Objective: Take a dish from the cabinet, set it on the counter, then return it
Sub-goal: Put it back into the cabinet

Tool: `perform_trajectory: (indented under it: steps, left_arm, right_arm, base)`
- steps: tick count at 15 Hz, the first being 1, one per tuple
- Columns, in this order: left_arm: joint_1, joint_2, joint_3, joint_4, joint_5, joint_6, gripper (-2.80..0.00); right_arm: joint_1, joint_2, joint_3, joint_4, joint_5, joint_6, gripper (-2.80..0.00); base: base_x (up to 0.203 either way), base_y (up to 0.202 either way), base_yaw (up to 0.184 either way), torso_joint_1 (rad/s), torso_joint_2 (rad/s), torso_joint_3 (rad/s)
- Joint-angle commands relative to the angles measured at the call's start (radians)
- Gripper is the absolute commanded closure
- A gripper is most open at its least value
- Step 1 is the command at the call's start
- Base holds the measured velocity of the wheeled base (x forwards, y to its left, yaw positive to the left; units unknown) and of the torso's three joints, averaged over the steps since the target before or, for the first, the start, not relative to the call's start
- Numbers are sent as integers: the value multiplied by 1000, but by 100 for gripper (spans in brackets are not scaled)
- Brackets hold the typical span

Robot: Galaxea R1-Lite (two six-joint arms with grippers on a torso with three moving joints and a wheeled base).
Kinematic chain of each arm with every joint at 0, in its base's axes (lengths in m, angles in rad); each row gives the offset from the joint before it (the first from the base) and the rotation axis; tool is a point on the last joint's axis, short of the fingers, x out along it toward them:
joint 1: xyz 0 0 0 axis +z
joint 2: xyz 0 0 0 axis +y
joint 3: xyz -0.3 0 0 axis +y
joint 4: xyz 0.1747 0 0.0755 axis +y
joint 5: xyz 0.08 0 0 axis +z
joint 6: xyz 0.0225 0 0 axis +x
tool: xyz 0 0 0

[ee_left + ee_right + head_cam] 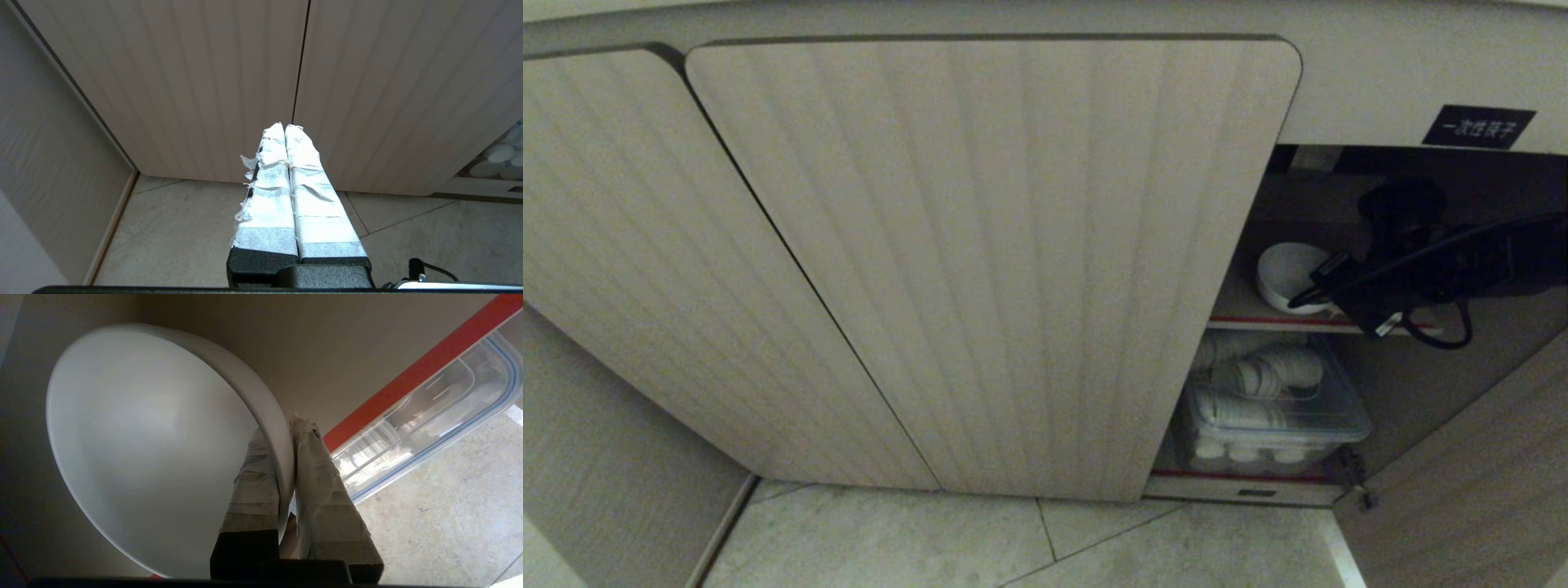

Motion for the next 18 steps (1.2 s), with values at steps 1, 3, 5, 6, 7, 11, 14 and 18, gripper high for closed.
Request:
perform_trajectory:
  steps: [1, 3, 5, 6, 7, 11, 14, 18]
  left_arm:
    - [0, 0, 1, -1, 1, -1, 0]
    - [0, 0, -1, -1, 1, -1, 0]
    - [0, 0, 1, -1, 1, -1, 0]
    - [0, 0, 1, -1, 1, -1, 0]
    - [0, 0, 1, -1, 1, -1, 0]
    - [0, 0, 0, -1, 1, -1, 0]
    - [0, 0, -1, -1, 1, -1, 0]
    - [0, 0, 0, -1, 1, -1, 0]
  right_arm:
    - [1, 3, 1, 2, -3, 6, 0]
    - [1, 3, 0, 2, -1, 6, 0]
    - [1, 3, 0, 2, -1, 6, 0]
    - [1, 3, 0, 1, -1, 6, 0]
    - [1, 3, 0, 0, -1, 6, 0]
    - [1, 5, 0, 0, -3, 6, 0]
    - [2, 6, -8, 2, -3, 6, -280]
    - [1, 12, -8, -2, -39, 7, -280]
  base:
    - [0, 0, 0, 0, 0, 0]
    - [0, 0, 0, 0, 0, 0]
    - [0, 0, 0, 0, 0, 0]
    - [0, 0, 0, 0, 0, 0]
    - [0, 0, 0, 0, 0, 0]
    - [0, 0, 0, 0, 0, 0]
    - [0, 0, 0, 0, 0, 0]
    - [0, 0, 0, 0, 0, 0]
